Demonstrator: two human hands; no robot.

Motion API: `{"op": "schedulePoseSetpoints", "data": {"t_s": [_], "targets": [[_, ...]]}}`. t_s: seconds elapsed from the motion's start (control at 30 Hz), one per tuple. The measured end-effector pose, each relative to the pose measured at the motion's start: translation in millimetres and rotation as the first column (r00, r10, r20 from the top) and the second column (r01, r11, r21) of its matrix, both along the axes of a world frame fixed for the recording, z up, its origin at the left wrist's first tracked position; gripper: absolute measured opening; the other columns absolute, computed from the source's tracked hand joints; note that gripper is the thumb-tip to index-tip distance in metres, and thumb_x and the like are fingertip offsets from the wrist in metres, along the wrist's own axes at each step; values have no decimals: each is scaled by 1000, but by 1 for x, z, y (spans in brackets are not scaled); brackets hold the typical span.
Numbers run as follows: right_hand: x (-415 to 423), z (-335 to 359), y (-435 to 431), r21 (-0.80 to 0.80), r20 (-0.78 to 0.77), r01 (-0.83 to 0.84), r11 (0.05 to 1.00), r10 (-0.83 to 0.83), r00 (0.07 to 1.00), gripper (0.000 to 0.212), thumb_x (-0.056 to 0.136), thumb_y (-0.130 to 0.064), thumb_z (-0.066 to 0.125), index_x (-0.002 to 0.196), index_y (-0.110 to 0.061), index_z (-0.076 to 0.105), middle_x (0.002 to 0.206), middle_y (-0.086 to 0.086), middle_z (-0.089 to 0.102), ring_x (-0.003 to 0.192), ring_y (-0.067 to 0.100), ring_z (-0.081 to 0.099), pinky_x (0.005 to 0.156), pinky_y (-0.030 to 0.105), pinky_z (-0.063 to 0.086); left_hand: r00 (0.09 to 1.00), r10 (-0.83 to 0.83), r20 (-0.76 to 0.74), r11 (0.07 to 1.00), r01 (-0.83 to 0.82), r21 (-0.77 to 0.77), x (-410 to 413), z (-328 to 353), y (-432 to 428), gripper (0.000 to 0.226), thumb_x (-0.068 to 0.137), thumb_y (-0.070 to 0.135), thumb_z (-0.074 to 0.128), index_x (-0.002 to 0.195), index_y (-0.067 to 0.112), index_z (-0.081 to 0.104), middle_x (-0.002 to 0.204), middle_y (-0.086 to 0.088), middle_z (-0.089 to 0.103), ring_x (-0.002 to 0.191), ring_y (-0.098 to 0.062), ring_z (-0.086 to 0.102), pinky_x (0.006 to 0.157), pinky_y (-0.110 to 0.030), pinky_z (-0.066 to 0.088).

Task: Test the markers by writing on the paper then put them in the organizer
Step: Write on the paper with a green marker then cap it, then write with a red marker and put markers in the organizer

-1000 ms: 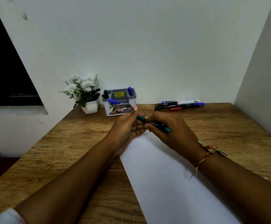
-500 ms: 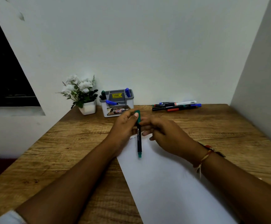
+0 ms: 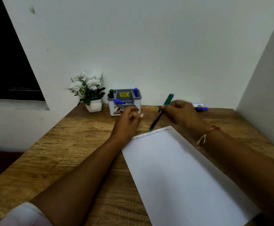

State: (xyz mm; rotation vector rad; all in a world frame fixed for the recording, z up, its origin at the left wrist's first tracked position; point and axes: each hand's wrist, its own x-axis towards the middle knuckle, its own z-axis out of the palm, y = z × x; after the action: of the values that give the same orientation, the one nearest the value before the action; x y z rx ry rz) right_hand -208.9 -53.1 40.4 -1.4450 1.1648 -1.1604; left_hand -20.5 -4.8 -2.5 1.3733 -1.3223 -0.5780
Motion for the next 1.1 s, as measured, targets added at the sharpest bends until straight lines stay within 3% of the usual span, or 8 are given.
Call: {"op": "schedulePoseSetpoints", "data": {"t_s": [0.23, 0.4, 0.67, 0.73, 0.83, 0.93, 1.0, 1.1], "targets": [[21, 35, -66, -16, 273, 138, 990, -129, 953, 12, 93, -7, 75, 85, -10, 67, 88, 13, 73, 76, 17, 75, 69, 22, 63, 981, 3, 193, 999, -9, 30, 7, -6, -1, 36, 95, 25, 63, 129, 25, 51, 98, 5, 66, 90, -13, 65, 82, -40, 56], [55, 41, -93, -115, 245, 158, 981, -126, 961, 10, 89, -8, 79, 85, -12, 71, 88, 12, 76, 84, 23, 78, 81, 35, 65, 966, 6, 257, 999, -14, 29, 9, -8, -4, 30, 95, 27, 62, 124, 26, 53, 96, 5, 66, 89, -12, 65, 82, -45, 57], [81, 22, -110, -150, 27, 98, 984, -96, 995, 22, 83, -10, 85, 72, -25, 71, 82, 5, 75, 89, 28, 77, 90, 47, 62, 964, -13, 265, 1000, 8, 22, 9, -9, -5, 32, 96, 27, 61, 127, 24, 53, 93, 7, 65, 83, -6, 63, 78, -36, 56], [81, 16, -111, -158, 1, 75, 985, -76, 997, 12, 82, -11, 86, 84, -18, 76, 89, 8, 76, 94, 29, 76, 94, 47, 61, 963, -19, 270, 1000, 12, 27, 10, -10, -5, 32, 96, 28, 61, 127, 25, 52, 94, 5, 65, 83, -5, 63, 76, -32, 54], [74, 12, -110, -185, -111, 53, 981, -74, 991, 33, 83, -18, 85, 113, -8, 77, 111, 13, 76, 103, 25, 74, 99, 42, 59, 955, -25, 295, 999, 16, 33, 9, -10, -5, 35, 97, 29, 60, 130, 23, 51, 97, 5, 65, 86, -1, 59, 72, -21, 47], [49, 13, -104, -208, -181, 42, 977, -81, 980, 30, 88, -14, 80, 117, -8, 75, 110, 12, 76, 95, 19, 75, 91, 32, 62, 955, -29, 294, 999, 20, 35, 10, -11, -5, 37, 96, 29, 60, 131, 22, 51, 100, 3, 65, 89, -2, 59, 72, -19, 45], [25, 9, -100, -254, -321, 34, 967, -118, 940, 26, 92, -12, 76, 118, -8, 75, 112, 12, 76, 93, 20, 75, 86, 26, 59, 954, -39, 297, 999, 30, 35, 11, -12, -6, 37, 96, 30, 61, 131, 22, 51, 101, 3, 65, 89, 0, 58, 70, -15, 43], [-12, -4, -96, -334, -636, 3, 943, -228, 737, 25, 95, -13, 71, 120, -9, 75, 124, 12, 73, 115, 28, 67, 101, 30, 46, 949, -46, 311, 999, 37, 36, 10, -13, -7, 37, 95, 29, 63, 130, 21, 51, 100, 5, 64, 87, 5, 55, 69, -10, 39]]}}
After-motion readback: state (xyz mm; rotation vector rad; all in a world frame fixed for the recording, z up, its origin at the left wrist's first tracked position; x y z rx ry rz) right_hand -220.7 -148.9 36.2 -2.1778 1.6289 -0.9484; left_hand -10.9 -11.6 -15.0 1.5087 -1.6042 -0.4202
